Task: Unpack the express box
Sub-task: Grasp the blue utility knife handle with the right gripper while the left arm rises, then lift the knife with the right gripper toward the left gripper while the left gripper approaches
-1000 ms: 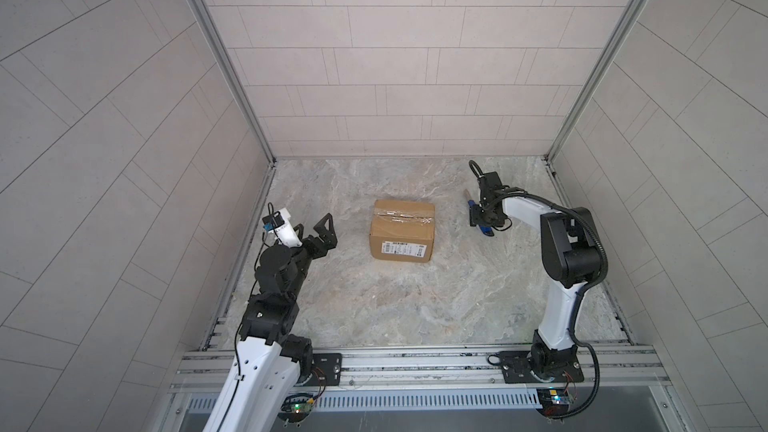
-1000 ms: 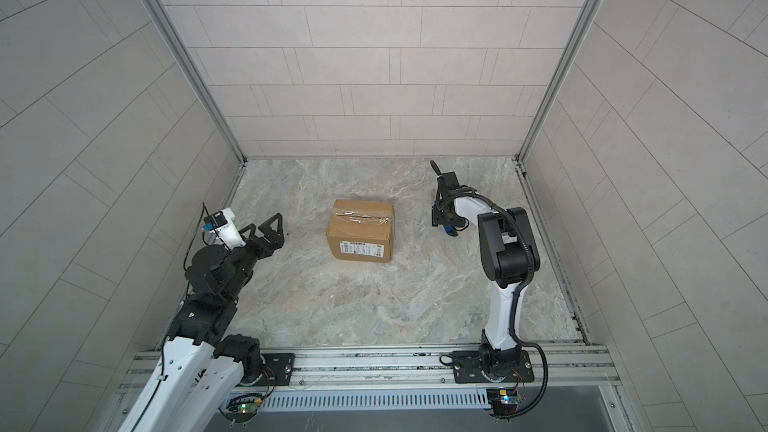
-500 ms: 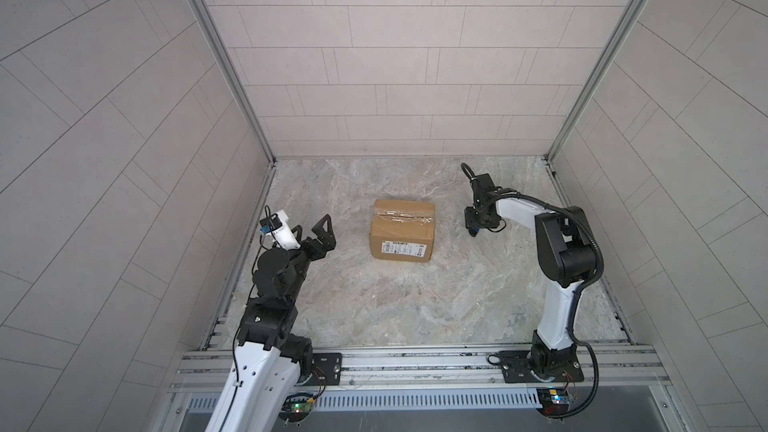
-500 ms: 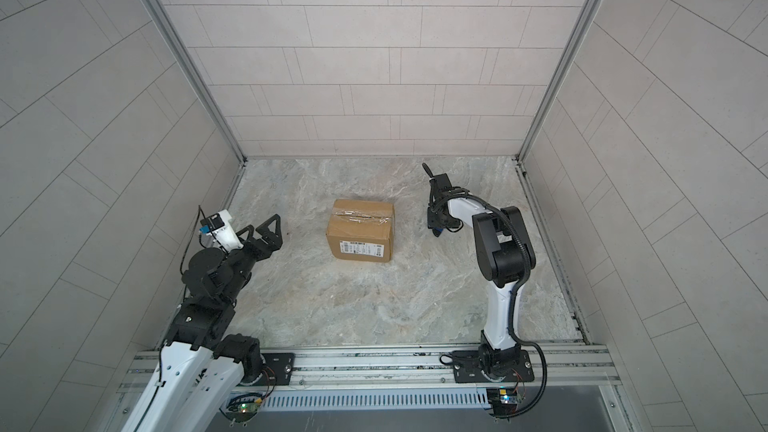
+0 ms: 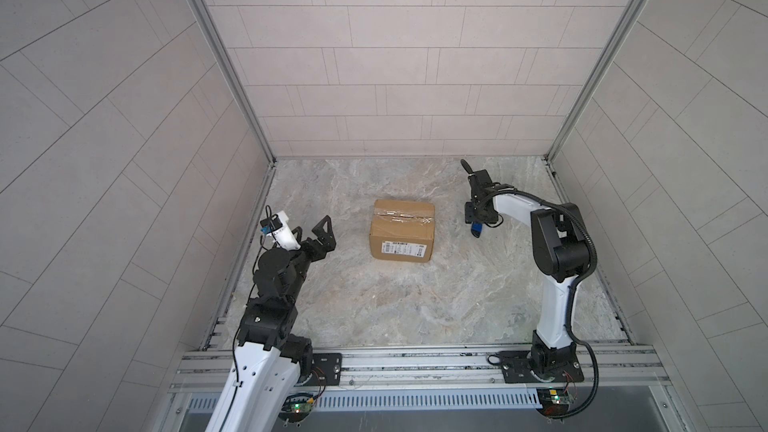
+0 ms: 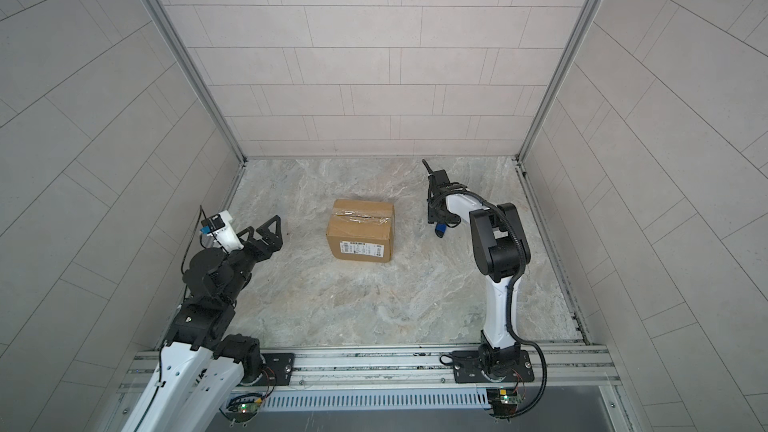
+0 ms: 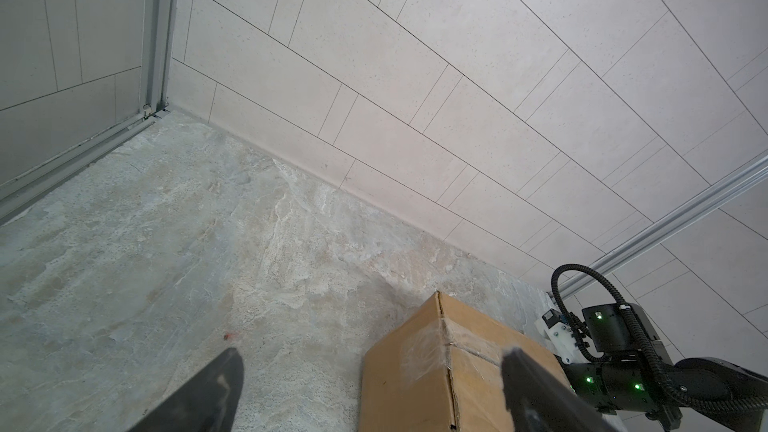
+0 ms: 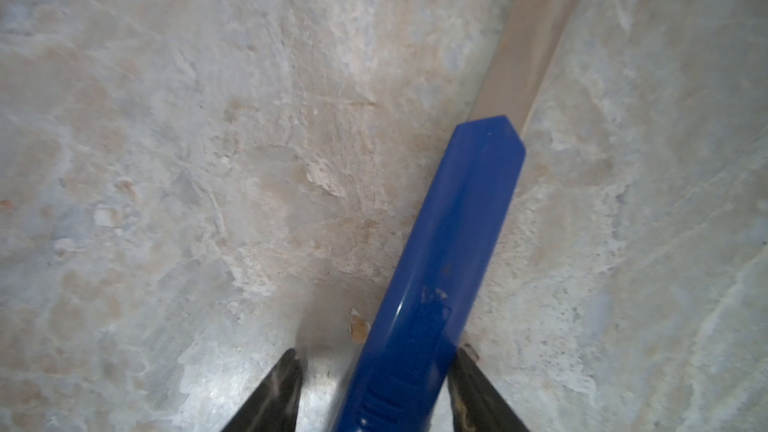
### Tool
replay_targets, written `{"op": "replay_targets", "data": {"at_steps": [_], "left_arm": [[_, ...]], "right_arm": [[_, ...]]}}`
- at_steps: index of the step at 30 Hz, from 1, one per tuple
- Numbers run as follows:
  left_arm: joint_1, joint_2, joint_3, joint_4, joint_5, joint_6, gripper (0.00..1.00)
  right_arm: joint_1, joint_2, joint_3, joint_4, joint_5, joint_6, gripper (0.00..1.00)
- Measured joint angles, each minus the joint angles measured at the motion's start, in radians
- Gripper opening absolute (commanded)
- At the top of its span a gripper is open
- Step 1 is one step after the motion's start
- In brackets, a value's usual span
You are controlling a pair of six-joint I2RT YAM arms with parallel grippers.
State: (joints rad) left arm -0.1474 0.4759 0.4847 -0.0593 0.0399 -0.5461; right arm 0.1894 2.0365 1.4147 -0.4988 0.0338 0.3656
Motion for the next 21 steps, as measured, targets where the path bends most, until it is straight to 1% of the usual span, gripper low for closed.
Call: {"op": "replay_targets", "data": {"at_steps": [1, 3, 4, 9, 16, 21], "left_arm": [[0.000, 0.000, 0.000, 0.000, 0.000, 0.000, 1.00], [0.000, 0.002, 0.000, 0.000, 0.000, 0.000, 1.00], [0.000, 0.005, 0.000, 0.001, 0.000, 0.000, 1.00], [0.000, 0.019, 0.000, 0.001, 0.001, -0.004, 1.00], [0.000, 0.030, 0.000, 0.001, 0.003, -0.007, 1.00], [0.000, 0.065, 0.001, -0.001, 0.014, -0.008, 1.00]], "right_arm": [[0.000, 0.000, -0.002, 0.005, 0.002, 0.005, 0.47], [0.001, 0.000, -0.003, 0.009, 0.005, 0.010, 0.43], [0.002, 0.000, -0.003, 0.010, 0.006, 0.013, 0.39], [0.007, 0.000, -0.009, 0.020, 0.013, 0.014, 0.29], [0.010, -0.020, -0.040, 0.051, 0.000, 0.016, 0.23], [0.016, -0.090, -0.124, 0.055, -0.033, 0.016, 0.22]]}}
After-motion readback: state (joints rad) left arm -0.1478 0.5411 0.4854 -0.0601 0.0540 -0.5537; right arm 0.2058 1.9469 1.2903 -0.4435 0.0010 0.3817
